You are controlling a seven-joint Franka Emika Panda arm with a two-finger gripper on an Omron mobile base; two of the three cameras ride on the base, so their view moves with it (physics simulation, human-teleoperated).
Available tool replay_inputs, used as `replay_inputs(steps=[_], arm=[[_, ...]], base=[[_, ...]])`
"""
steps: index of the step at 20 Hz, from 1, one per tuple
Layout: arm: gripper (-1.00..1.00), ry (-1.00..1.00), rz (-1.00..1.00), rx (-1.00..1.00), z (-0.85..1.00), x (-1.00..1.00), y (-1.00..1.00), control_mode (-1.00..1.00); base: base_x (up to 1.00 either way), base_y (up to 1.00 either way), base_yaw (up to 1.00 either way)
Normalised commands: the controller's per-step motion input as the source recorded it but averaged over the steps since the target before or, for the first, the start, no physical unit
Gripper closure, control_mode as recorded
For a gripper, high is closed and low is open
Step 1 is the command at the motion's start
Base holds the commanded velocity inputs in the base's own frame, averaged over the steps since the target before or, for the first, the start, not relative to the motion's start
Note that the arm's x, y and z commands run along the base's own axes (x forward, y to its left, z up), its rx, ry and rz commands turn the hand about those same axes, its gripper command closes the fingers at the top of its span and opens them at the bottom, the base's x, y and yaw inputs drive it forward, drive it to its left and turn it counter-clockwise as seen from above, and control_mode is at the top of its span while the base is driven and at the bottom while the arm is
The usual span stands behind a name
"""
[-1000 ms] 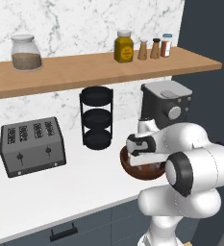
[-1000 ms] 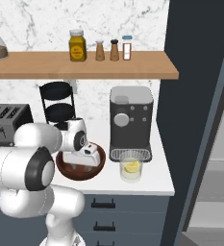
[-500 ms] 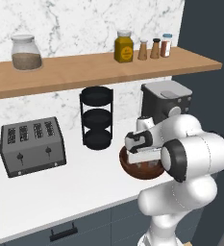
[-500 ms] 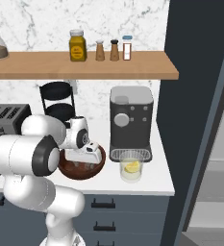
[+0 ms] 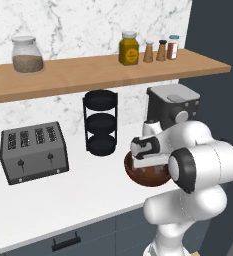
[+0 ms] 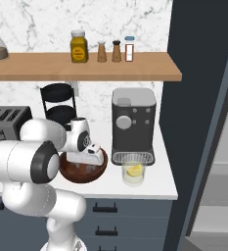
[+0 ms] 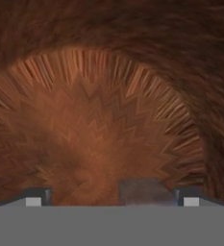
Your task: Grab a lemon wedge from the fridge and one ice cube from the ice bowl, and put them in the glass of lemonade.
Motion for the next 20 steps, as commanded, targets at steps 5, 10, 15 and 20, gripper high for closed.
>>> replay_inputs(steps=[5,10,15,20], arm=[[-1.00,-0.07,0.00,0.00,-0.09,0.00,0.00,-1.00],[-1.00,-0.02,0.00,0.00,-0.01,0.00,0.00,-1.00],[-1.00,-0.06,0.00,0.00,-0.09,0.00,0.00,-1.00],[-1.00,-0.02,0.00,0.00,-0.01,0.00,0.00,-1.00]], base=[[0.00,0.00,0.00],[0.00,0.00,0.00],[0.00,0.00,0.00],[0.00,0.00,0.00]])
